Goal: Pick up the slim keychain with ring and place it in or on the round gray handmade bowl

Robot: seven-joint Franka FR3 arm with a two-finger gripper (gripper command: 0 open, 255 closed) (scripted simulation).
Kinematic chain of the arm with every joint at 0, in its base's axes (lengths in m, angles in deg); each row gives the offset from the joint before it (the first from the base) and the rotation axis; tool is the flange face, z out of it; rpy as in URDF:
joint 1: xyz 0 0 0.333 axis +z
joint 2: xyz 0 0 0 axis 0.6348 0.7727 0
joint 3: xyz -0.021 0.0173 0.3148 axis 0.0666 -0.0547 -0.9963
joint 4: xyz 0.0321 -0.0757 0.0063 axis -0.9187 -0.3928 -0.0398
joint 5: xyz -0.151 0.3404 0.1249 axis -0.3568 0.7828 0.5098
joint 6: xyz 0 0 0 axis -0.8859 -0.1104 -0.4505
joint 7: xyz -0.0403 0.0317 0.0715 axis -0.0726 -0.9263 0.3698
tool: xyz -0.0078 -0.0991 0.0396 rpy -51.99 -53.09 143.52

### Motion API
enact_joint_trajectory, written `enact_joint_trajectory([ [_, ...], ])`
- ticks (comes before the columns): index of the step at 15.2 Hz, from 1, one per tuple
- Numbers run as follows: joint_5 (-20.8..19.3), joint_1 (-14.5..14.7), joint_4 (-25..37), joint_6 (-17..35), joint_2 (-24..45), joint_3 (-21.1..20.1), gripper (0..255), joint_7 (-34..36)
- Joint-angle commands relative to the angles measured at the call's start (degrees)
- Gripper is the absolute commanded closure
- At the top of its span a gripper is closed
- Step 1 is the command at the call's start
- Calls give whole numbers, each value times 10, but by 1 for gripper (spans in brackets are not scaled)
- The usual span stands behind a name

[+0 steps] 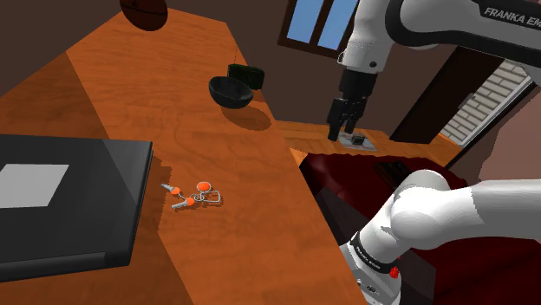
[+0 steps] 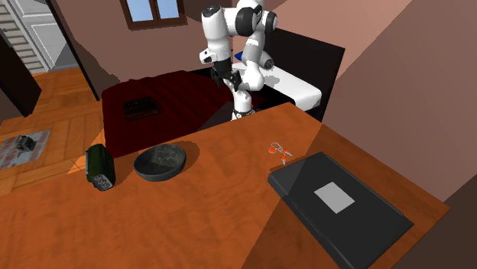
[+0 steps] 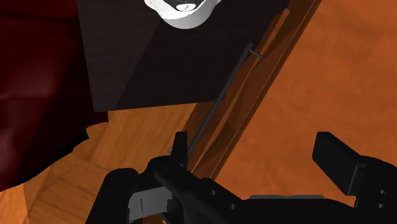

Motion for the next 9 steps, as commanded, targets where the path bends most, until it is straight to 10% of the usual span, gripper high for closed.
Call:
enact_joint_trajectory([
  [1,0,0,0,0,0,0,0,0],
  [9,32,50,30,123,119,-64,0,-10],
])
